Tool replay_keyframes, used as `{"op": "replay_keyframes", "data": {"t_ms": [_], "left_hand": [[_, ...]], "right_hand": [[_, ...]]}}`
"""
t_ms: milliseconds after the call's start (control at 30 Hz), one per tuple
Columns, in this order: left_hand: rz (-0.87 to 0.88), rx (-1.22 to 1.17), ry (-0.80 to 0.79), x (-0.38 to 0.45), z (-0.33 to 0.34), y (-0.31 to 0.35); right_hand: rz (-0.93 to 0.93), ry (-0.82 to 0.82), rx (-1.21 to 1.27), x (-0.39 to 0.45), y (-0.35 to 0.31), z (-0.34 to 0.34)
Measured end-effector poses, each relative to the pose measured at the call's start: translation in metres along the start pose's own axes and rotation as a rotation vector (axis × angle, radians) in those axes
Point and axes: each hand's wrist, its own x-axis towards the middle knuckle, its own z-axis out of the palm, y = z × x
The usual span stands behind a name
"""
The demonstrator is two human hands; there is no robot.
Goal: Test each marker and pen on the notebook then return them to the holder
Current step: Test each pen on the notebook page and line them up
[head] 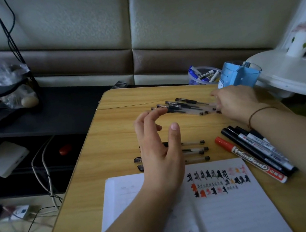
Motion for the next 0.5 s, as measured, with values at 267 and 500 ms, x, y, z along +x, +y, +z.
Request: {"op": "replay_keyframes", "data": {"t_ms": [267,500], "left_hand": [[0.192,0.273,-0.07,-0.002,0.002,0.004],[0.565,0.393,-0.33,-0.006,0.002,0.013]], "right_hand": [[-0.127,0.263,0.706,-0.102,0.028,-0.043],[-0.029,0.376,1.641,-0.204,0.017,-0.045]]}}
